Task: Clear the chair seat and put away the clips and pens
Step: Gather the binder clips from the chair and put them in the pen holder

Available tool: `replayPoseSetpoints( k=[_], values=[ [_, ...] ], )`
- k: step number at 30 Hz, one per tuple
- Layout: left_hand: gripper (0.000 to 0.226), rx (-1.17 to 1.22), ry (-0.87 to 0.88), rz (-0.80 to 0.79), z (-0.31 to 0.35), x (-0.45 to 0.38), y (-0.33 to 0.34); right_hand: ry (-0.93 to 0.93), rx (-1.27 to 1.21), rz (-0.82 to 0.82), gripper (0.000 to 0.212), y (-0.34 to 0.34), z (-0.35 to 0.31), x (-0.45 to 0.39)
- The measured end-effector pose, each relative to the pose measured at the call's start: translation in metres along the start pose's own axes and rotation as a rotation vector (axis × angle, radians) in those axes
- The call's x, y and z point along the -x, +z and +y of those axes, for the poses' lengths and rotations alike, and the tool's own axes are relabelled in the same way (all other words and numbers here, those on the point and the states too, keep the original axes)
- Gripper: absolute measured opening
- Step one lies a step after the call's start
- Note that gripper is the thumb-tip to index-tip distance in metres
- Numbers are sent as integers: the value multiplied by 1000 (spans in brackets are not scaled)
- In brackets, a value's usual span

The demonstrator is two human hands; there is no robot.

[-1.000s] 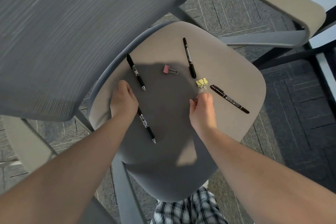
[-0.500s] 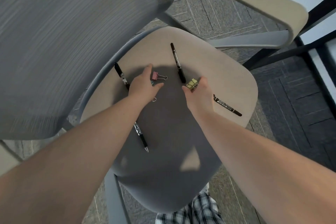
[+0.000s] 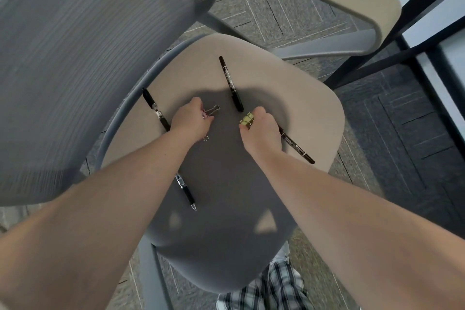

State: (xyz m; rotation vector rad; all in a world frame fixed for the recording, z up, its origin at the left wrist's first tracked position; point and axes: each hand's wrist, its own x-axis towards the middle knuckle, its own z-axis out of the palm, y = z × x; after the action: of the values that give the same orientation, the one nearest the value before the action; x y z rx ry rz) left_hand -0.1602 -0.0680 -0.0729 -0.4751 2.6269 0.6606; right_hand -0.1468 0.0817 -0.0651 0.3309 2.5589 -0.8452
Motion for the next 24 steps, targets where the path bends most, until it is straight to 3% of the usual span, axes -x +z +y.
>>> replayPoseSetpoints(
  k=[10,14,19,24],
  values=[
    [38,-20,68,-66,59,33,-45,-24,-95,44,23,-76,7,32],
    [30,0,150,-65,116,48,-67,21,-54,111,23,-130,16,48],
    [39,-56,366,-80,204,78,-75,113,-116,181,30,-205,44,71],
    [44,-137,531,-159,291,124,-58,118,-200,281,24,-274,89,97]
  ],
)
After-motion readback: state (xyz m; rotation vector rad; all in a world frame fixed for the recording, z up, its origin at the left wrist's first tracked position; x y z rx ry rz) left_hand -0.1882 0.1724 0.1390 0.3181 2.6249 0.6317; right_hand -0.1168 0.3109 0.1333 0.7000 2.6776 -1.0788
